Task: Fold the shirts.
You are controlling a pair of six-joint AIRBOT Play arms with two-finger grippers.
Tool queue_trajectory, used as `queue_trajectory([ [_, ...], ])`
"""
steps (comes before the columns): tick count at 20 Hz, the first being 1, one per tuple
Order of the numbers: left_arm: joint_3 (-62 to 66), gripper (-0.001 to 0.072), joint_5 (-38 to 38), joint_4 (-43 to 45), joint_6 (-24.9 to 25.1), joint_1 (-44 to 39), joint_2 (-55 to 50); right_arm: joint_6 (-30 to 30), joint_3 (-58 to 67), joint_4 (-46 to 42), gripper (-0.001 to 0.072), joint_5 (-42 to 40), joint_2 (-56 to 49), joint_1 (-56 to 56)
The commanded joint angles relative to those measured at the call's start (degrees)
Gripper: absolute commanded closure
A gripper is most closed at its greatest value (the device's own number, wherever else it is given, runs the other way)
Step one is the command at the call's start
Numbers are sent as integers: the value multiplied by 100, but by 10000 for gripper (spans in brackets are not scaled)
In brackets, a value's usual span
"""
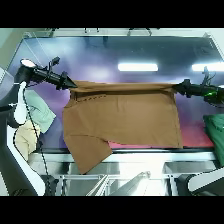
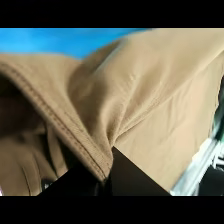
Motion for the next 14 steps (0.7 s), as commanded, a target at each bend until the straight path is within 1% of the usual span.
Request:
queue_trajectory([
  [1,-232,682,-306,133,-66,-20,2,7,22,-721,700,439,-31,-160],
  [3,-345,683,-308,129,-151,-20,2,13,22,-903,699,446,-44,-155],
  [4,-343,688,-361,120,-199,-20,2,37,22,-949,687,490,-46,-155],
  [5,-310,671,-479,109,-208,-20,4,90,24,-979,519,555,-46,-157],
  [6,-238,520,-518,111,-313,-20,4,103,24,-977,430,706,-44,-175],
  [7,-94,405,-560,114,-457,-17,2,201,24,-990,430,852,-28,-201],
  [10,317,405,-776,114,-772,83,68,748,26,-1370,430,1390,114,-428],
  [12,35,409,-772,120,-804,227,411,1078,15,-1908,430,2098,210,-645],
  [14,-455,410,-798,133,-800,450,839,1331,-162,-2623,431,2839,378,-837],
])
